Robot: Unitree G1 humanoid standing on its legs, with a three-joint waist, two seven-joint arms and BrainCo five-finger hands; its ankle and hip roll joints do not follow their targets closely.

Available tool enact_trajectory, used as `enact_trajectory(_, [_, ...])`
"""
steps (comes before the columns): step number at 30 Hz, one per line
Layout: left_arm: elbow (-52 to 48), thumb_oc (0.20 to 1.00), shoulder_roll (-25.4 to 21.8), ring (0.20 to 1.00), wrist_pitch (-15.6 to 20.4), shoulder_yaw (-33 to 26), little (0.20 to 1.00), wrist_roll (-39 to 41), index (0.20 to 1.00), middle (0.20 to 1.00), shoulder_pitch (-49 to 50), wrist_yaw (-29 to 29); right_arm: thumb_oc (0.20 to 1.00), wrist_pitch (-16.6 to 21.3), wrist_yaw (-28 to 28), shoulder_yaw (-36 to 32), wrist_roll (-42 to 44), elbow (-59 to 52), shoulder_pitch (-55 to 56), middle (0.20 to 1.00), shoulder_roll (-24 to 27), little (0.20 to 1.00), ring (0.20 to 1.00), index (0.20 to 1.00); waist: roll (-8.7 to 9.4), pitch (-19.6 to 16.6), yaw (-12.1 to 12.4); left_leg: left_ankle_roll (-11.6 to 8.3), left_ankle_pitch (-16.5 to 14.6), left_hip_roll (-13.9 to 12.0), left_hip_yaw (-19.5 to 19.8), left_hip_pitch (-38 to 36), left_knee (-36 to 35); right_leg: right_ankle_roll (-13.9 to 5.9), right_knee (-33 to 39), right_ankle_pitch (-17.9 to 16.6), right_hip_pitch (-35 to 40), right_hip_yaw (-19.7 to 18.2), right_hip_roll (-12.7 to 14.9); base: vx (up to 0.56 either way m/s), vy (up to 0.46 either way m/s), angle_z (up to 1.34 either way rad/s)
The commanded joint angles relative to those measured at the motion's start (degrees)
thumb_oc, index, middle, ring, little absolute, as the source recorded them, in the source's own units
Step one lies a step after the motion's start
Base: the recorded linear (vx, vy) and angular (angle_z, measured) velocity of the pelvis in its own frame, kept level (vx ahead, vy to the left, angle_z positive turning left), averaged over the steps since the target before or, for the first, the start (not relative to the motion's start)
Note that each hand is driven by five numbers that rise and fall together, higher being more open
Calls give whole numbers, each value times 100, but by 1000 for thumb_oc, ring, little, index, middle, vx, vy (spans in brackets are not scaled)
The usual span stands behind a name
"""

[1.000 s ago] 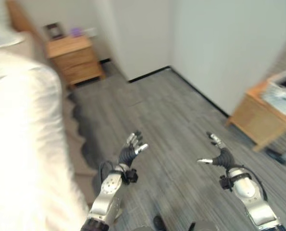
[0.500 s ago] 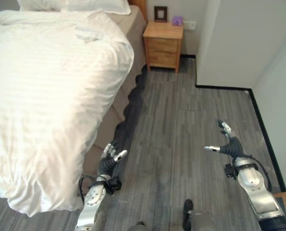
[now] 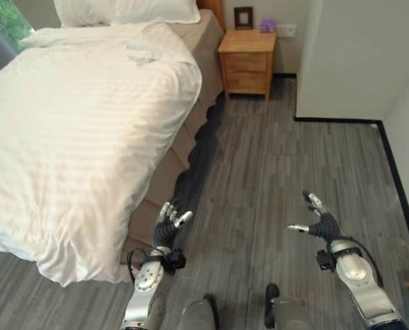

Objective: Making the bed.

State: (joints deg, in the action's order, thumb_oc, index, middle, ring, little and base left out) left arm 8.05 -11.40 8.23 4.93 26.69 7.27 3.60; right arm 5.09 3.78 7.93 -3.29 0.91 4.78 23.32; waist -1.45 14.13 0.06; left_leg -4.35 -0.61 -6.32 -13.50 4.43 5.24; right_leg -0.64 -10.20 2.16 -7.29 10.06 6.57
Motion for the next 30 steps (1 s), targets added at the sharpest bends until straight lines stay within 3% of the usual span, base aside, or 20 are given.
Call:
enact_trajectory(1, [-405,1000,-260,1000,203,-48,1000,-55,1000,1000,29,-64,1000,284,70,-123,280,-330,-66,1000,12,1000,1000,1000,87,-45,-56,74,390,-30,121,-358,-493,-527,1520,-516,906,-63,40,52,74,18])
enact_trajectory(3, [-395,1000,-211,1000,213,28,1000,-2,1000,1000,14,-116,1000,313,39,-78,320,-362,23,1000,-49,1000,1000,1000,14,-179,-145,82,401,65,118,-671,-1024,-529,1520,-549,891,-31,40,86,98,16])
enact_trajectory(9, [-356,1000,-291,1000,156,50,1000,-111,1000,1000,214,-279,1000,322,-65,-17,402,-276,199,1000,-150,1000,1000,1000,20,-328,-140,55,262,20,31,-935,-1024,-595,1520,-530,1032,-21,109,89,31,-8])
enact_trajectory(10, [6210,1000,5,1000,-241,8,1000,-1361,1000,1000,-1086,583,1000,-194,470,334,1422,6433,-1234,1000,-1109,1000,1000,1000,484,-268,415,68,132,296,-159,130,145,-439,1520,-193,1326,203,62,145,89,-3])
enact_trajectory(11, [6006,1000,44,1000,-200,8,1000,-1194,1000,1000,-1099,649,1000,-207,514,415,1104,6214,-1291,1000,-999,1000,1000,1000,362,-524,361,197,116,389,30,-480,-605,-503,1520,-154,1349,247,-29,147,118,9])
enact_trajectory(12, [5901,1000,-5,1000,-215,113,1000,-1295,1000,1000,-1295,727,1000,-175,540,445,1012,5917,-1300,1000,-917,1000,1000,1000,380,-583,296,215,155,426,79,-572,-785,-512,1520,-210,1381,316,-1,182,209,23])
enact_trajectory(13, [5174,1000,-157,1000,-143,159,1000,-1340,1000,1000,-1456,904,1000,-147,627,570,699,5057,-1326,1000,-730,1000,1000,1000,368,-653,253,350,96,551,213,-734,-1024,-548,1267,-341,1357,340,48,61,233,37])
enact_trajectory(14, [4162,1000,-345,1000,-58,158,1000,-1392,1000,1000,-1542,1060,1000,-145,679,671,384,4083,-1479,1000,-473,1000,1000,1000,286,-594,205,434,19,573,290,-809,-1024,-679,521,-452,1009,287,184,71,250,41])
enact_trajectory(16, [2571,1000,-569,1000,92,66,1000,-1168,1000,1000,-1492,1077,1000,-108,715,618,69,2981,-1651,1000,-193,1000,1000,1000,222,-477,160,486,-50,573,439,-943,-1024,-761,-277,-742,605,259,288,145,153,11])
enact_trajectory(17, [2251,1000,-628,1000,119,47,1000,-1236,1000,1000,-1474,1058,1000,-80,730,571,46,2763,-1639,1000,-171,1000,1000,1000,206,-458,135,487,-63,556,475,-974,-1024,-748,-330,-698,504,207,242,208,57,-9])
enact_trajectory(19, [1672,1000,-777,1000,199,56,1000,-1433,1000,1000,-1480,1105,1000,3,819,445,-5,2413,-1697,1000,-100,1000,1000,1000,192,-473,71,454,-110,522,539,-1027,-1024,-641,-121,-536,309,104,30,225,-8,21])
enact_trajectory(22, [1233,1000,-873,1000,268,56,1000,-1504,1000,1000,-1508,1087,1000,75,915,341,-47,2060,-1748,1000,-47,1000,1000,1000,226,-478,21,412,-221,523,583,-1121,-1024,-601,338,-455,197,96,-80,200,-41,27])
enact_trajectory(23, [1084,1000,-895,1000,263,44,1000,-1549,1000,1000,-1472,1056,1000,78,915,321,-56,1956,-1727,1000,-48,1000,1000,1000,231,-477,-3,390,-292,500,599,-1177,-1024,-608,586,-489,227,142,-94,514,-159,27])
enact_trajectory(24, [803,1000,-886,1000,297,-18,1000,-1493,1000,1000,-1425,1054,1000,149,988,201,-10,1692,-1663,1000,-76,1000,1000,1000,283,-474,-56,309,-481,461,628,-1386,-1024,-663,1241,-784,65,248,-87,511,-173,22])
enact_trajectory(25, [709,1000,-872,1000,317,-51,1000,-1477,1000,1000,-1420,1070,1000,167,997,161,-4,1559,-1635,1000,-89,1000,1000,1000,296,-451,-90,266,-542,435,638,-1494,-1024,-710,1396,-882,-120,296,-53,615,-215,8])
enact_trajectory(30, [605,1000,-856,1000,372,-56,1000,-1479,1000,1000,-1447,1068,1000,186,991,5,-105,1032,-1393,1000,-27,1000,1000,1000,199,-395,-341,24,-1016,119,825,-2237,-1024,-925,1520,-1103,-798,301,132,523,-190,29])
